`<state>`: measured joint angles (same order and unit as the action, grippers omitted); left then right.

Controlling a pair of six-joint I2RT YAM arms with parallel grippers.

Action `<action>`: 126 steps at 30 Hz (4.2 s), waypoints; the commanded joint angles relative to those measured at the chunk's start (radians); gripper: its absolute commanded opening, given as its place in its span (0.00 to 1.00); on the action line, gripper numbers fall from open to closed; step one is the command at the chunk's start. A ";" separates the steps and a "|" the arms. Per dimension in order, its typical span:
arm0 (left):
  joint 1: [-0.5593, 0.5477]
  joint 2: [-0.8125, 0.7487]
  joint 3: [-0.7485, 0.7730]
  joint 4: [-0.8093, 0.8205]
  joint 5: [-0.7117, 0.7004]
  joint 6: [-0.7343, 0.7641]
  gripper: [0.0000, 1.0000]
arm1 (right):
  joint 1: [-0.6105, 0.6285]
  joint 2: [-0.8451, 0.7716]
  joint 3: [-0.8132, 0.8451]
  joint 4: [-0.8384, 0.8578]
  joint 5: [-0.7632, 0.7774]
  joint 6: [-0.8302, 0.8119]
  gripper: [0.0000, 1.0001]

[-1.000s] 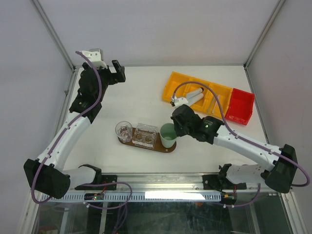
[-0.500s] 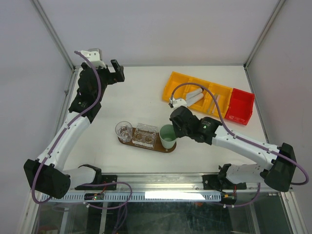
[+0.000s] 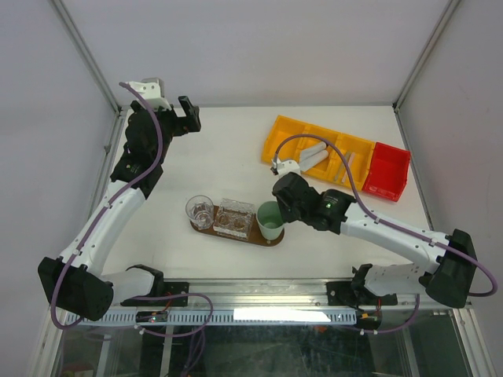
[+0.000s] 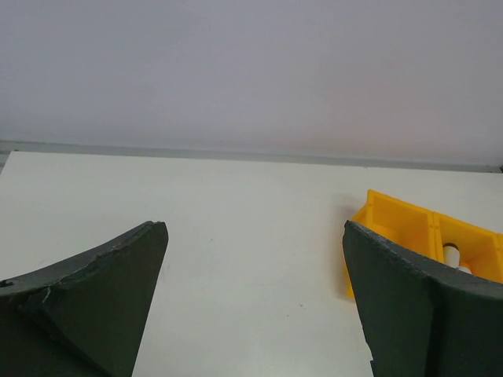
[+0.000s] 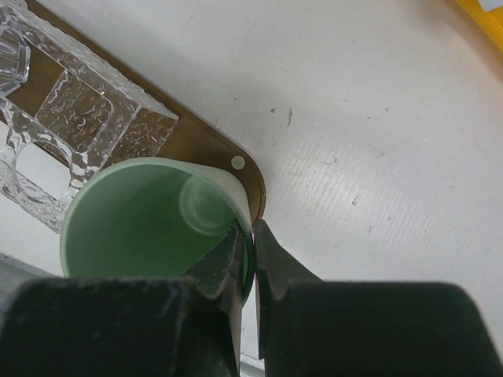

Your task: Prepare toiletry sets of a toothbrush and toothpaste on the tray

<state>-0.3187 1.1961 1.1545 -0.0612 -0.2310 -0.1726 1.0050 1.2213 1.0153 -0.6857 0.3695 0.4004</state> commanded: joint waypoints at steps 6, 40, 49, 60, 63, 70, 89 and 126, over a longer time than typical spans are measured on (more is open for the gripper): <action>0.013 -0.036 0.039 0.030 0.019 -0.015 0.99 | 0.010 -0.007 0.000 0.021 0.045 0.025 0.03; 0.019 -0.038 0.040 0.028 0.028 -0.019 0.99 | 0.015 0.001 0.022 0.014 0.053 0.017 0.59; 0.021 -0.051 0.047 0.015 0.018 -0.018 0.99 | 0.015 -0.044 0.153 -0.073 0.132 -0.039 0.76; 0.020 -0.085 0.025 0.023 -0.060 -0.010 0.99 | -0.012 -0.095 0.226 0.006 0.182 -0.183 0.94; 0.021 -0.095 0.000 0.053 -0.084 -0.002 0.99 | -0.046 -0.078 0.266 0.023 0.175 -0.220 0.97; 0.020 -0.131 -0.070 0.131 -0.166 0.040 0.99 | -0.287 -0.069 0.249 0.118 0.074 -0.271 0.99; 0.021 -0.120 -0.072 0.146 -0.049 0.001 0.99 | -0.899 0.059 0.090 0.343 -0.301 -0.074 0.93; 0.019 -0.110 -0.040 0.115 0.058 -0.040 0.99 | -0.680 0.561 0.458 0.284 -0.178 -0.102 0.57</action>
<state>-0.3119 1.0939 1.0744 0.0235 -0.1810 -0.2199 0.3382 1.7981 1.4147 -0.4038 0.0925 0.2726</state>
